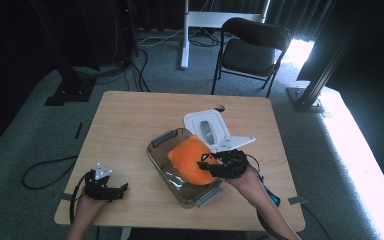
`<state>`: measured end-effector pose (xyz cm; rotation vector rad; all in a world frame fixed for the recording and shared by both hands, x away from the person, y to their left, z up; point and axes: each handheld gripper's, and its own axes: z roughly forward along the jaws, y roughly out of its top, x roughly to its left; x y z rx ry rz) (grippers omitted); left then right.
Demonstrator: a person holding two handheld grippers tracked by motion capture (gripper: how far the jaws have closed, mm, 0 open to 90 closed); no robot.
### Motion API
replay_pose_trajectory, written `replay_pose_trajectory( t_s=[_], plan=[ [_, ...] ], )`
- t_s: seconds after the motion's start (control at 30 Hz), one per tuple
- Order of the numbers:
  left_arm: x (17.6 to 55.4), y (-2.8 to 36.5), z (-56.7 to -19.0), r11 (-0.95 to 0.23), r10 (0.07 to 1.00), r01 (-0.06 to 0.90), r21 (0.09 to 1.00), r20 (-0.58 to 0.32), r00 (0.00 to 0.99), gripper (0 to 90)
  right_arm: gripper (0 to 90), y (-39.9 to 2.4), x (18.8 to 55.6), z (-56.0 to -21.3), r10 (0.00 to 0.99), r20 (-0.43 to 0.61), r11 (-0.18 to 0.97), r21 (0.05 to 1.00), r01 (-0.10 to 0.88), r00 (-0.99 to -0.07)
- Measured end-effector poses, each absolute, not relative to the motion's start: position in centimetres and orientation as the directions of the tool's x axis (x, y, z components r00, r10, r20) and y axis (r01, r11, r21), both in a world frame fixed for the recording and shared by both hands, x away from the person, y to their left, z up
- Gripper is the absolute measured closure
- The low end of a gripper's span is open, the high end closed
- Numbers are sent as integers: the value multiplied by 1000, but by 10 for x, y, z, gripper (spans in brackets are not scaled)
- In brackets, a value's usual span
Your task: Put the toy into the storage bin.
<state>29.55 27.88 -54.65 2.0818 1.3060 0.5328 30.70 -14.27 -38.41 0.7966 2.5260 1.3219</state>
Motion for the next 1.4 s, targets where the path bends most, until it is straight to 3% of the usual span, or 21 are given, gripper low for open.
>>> replay_pose_trajectory(
  t_s=[1.4],
  plan=[
    [296, 279, -546, -325, 901, 653, 684, 13, 433, 11, 596, -112, 314, -426, 487, 122, 590, 684, 428, -865]
  ],
)
